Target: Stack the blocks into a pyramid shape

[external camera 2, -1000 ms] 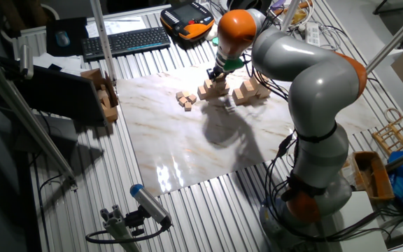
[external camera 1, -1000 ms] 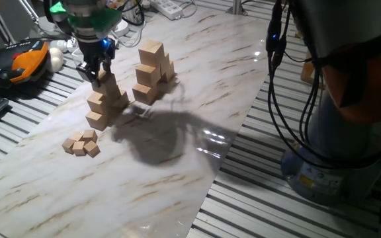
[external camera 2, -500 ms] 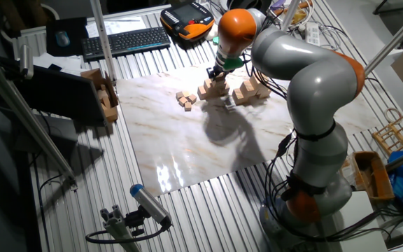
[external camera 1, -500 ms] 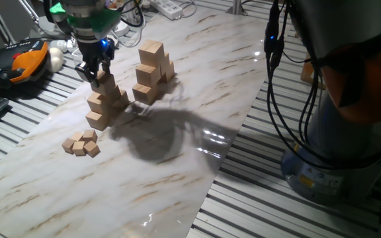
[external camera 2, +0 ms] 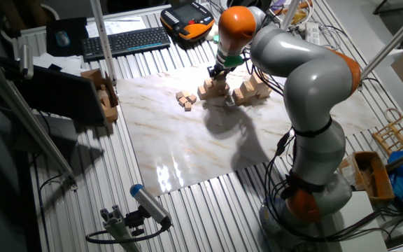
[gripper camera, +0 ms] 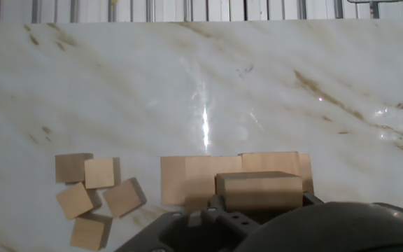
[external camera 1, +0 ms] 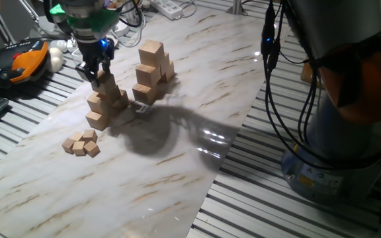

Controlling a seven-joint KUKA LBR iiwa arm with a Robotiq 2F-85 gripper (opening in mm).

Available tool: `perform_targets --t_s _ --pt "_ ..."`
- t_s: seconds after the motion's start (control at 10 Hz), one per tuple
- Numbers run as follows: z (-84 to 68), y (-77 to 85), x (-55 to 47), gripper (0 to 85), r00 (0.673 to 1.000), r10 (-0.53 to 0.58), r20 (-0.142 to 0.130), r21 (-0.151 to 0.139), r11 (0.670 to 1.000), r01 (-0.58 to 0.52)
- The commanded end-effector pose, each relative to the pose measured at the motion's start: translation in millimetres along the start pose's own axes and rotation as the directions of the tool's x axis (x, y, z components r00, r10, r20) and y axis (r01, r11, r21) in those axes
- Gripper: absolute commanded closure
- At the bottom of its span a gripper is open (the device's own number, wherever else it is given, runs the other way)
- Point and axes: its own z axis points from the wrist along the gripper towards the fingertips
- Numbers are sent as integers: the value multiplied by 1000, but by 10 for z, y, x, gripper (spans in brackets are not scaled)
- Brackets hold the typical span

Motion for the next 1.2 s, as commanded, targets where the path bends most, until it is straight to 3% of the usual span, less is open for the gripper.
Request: perform_targets --t_s 0.0,0.7,1.1 --pt "6 5 -4 850 1000 0 -1 -2 1000 0" --pt "59 50 -69 850 1000 -20 5 35 999 20" --pt "106 50 -93 850 1000 -22 1 25 999 22"
